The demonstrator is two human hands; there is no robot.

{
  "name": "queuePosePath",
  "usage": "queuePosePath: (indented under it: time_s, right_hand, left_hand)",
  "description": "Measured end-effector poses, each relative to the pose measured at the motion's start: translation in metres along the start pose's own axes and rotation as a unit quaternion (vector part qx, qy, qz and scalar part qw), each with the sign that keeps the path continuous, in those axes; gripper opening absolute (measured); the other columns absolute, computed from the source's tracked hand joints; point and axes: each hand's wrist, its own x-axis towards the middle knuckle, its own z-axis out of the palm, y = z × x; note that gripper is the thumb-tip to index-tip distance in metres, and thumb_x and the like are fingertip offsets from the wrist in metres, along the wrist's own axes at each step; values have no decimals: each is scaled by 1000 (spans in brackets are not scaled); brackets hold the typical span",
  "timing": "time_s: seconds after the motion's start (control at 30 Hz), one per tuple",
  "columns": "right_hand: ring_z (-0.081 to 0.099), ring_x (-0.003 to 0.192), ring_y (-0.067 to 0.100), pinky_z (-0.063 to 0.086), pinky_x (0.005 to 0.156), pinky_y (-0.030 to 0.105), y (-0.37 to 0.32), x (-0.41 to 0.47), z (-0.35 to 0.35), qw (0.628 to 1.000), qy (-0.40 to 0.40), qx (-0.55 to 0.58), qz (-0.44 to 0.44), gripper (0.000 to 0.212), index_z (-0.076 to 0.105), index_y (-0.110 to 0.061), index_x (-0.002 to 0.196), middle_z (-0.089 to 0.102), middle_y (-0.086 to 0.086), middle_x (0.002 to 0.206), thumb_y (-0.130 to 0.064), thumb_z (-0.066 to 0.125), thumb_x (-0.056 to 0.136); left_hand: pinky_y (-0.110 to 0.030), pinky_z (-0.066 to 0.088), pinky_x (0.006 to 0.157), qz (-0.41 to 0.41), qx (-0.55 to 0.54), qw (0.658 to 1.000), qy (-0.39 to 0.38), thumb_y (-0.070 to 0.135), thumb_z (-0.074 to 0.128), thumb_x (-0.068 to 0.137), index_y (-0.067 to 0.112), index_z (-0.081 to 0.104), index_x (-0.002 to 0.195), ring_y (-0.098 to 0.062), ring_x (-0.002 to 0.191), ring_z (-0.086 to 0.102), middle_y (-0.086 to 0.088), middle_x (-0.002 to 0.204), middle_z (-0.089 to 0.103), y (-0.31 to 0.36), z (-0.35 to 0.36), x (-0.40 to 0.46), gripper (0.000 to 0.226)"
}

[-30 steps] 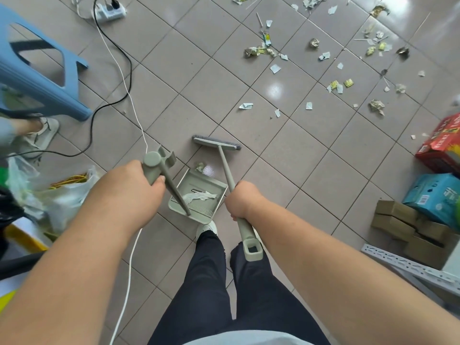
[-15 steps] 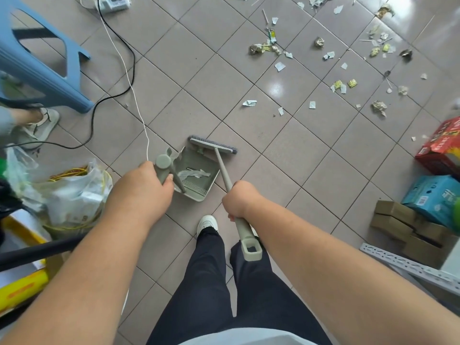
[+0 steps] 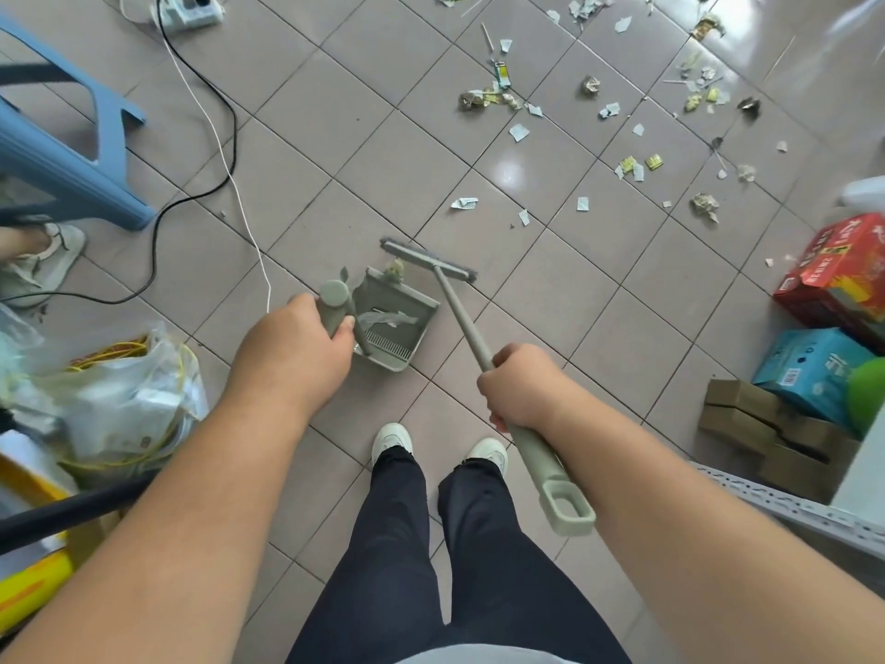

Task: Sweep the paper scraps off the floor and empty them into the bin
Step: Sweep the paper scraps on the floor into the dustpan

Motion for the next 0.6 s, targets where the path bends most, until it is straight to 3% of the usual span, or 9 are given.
queuePosePath:
  time_s: [0.1, 0.23, 0.3, 0.37, 0.4, 0.53, 0.6]
  right_hand:
    - [59, 55, 29, 59, 68, 42, -3, 15, -9, 998, 54, 11, -14, 16, 47, -13, 99, 57, 11, 70, -4, 42, 86]
    - [58, 50, 27, 58, 65, 39, -11, 34, -21, 996, 81, 33, -8, 19, 52, -5, 101, 56, 11, 67, -2, 42, 86]
    - [60, 51, 24, 59, 58, 32, -16, 41, -26, 996, 84, 19, -18, 8, 54, -5, 85, 56, 9, 64, -3, 46, 87]
    - [56, 49, 17, 50, 43, 23, -22, 49, -29, 996, 89, -7, -31, 20, 49, -9, 67, 56, 7, 62, -5, 50, 87]
    - [55, 49, 16, 47, 43, 22, -26, 53, -29, 996, 87, -12, -35, 24, 46, -11, 64, 56, 6, 62, -6, 50, 88]
    - [52, 54, 17, 46, 48, 23, -41, 72, -24, 997, 69, -15, -42, 24, 46, -10, 65, 53, 6, 66, -6, 50, 89]
    - [52, 51, 17, 46, 47, 24, -49, 80, -18, 997, 63, -8, -37, 11, 50, -6, 78, 52, 6, 64, -5, 49, 89]
  left_hand:
    - [-33, 36, 63, 23, -11, 1000, -1, 37, 51, 89, 8, 52, 91, -35, 78, 52, -18, 88, 62, 16, 5, 9, 29]
    - [-32, 36, 62, 45, -14, 999, 13, 37, 50, 89, 9, 50, 90, -29, 72, 44, -16, 85, 60, 32, 1, 18, 28]
    - [-32, 36, 63, 45, -17, 999, 21, 37, 50, 89, 11, 47, 88, -28, 71, 42, -11, 80, 54, 36, -4, 21, 27]
    - [-31, 33, 62, 42, -15, 999, 28, 38, 51, 89, 12, 45, 86, -27, 71, 41, -6, 75, 48, 36, -8, 24, 26]
    - [-31, 32, 62, 41, -12, 999, 30, 38, 51, 89, 12, 44, 85, -27, 71, 40, -5, 74, 46, 35, -10, 26, 27]
    - [-32, 34, 62, 41, 0, 999, 29, 38, 51, 88, 12, 47, 85, -30, 70, 43, -9, 76, 52, 28, -8, 34, 27]
    - [-33, 34, 62, 43, 5, 999, 25, 38, 52, 88, 10, 50, 87, -34, 75, 50, -16, 83, 60, 27, 0, 37, 28]
